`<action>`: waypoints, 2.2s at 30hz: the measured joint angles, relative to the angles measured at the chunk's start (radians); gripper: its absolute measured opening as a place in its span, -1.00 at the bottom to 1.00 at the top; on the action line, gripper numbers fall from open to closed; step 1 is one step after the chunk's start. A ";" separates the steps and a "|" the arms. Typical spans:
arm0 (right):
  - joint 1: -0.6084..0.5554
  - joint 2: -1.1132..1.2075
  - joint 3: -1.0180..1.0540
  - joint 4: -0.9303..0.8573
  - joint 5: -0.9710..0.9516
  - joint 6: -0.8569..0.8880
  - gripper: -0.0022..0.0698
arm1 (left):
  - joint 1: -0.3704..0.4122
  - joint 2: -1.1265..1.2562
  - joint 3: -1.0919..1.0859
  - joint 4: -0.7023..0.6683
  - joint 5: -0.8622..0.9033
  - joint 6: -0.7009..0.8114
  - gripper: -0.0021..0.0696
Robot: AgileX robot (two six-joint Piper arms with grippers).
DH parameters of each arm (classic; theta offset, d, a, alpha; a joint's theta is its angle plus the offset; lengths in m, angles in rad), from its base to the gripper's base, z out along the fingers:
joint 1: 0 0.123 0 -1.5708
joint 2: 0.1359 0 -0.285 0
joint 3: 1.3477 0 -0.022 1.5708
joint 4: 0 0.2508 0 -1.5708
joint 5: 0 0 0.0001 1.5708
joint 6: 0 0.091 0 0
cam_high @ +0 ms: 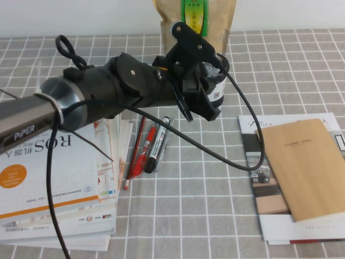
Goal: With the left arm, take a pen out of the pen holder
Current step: 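Take a marker out of the pen holder and lay it on the table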
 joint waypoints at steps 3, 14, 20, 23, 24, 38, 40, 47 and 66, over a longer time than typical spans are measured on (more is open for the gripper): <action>0.000 0.000 0.000 0.000 0.000 0.000 -0.97 | 0.002 -0.003 0.000 0.000 0.012 -0.009 -0.94; 0.000 0.000 0.000 0.000 0.000 0.000 -0.97 | 0.018 -0.004 0.000 0.437 -0.058 -0.529 -0.95; 0.000 0.000 0.000 0.000 0.000 0.000 -0.97 | 0.055 -0.004 0.000 0.932 -0.120 -1.197 -0.95; 0.000 0.000 0.000 0.000 0.000 0.000 -0.97 | 0.060 -0.004 0.000 1.214 -0.166 -1.475 -0.95; 0.000 0.000 0.000 0.000 0.000 0.000 -0.97 | 0.062 -0.004 0.002 1.315 -0.201 -1.570 -0.95; 0.000 0.000 0.000 0.000 0.000 0.000 -0.97 | 0.068 0.083 0.011 1.837 -0.535 -1.993 -0.55; 0.000 0.000 0.000 0.000 0.000 0.000 -0.97 | 0.068 0.095 0.011 1.839 -0.544 -1.993 -0.27; 0.000 0.000 0.000 0.000 0.000 0.000 -0.97 | 0.068 0.130 0.011 1.841 -0.612 -1.991 0.36; 0.000 0.000 0.000 0.006 0.000 0.000 -0.97 | 0.107 0.240 0.011 1.731 -0.864 -1.640 0.37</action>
